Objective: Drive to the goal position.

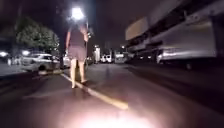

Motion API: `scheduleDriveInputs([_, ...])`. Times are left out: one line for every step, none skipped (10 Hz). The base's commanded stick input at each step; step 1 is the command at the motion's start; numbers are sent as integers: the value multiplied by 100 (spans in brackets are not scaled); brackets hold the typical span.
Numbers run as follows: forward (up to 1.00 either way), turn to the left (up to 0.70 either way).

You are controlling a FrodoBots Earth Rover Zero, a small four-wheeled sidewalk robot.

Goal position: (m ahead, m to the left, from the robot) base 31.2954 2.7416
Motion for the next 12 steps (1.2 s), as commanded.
scheduleDriveInputs([100,0])
scheduleDriveInputs([100,0])
scheduleDriveInputs([100,0])
scheduleDriveInputs([100,0])
scheduleDriveInputs([100,0])
scheduleDriveInputs([100,0])
scheduleDriveInputs([100,0])
scheduleDriveInputs([100,0])
scheduleDriveInputs([100,0])
scheduleDriveInputs([100,0])
scheduleDriveInputs([100,0])
scheduleDriveInputs([100,0])
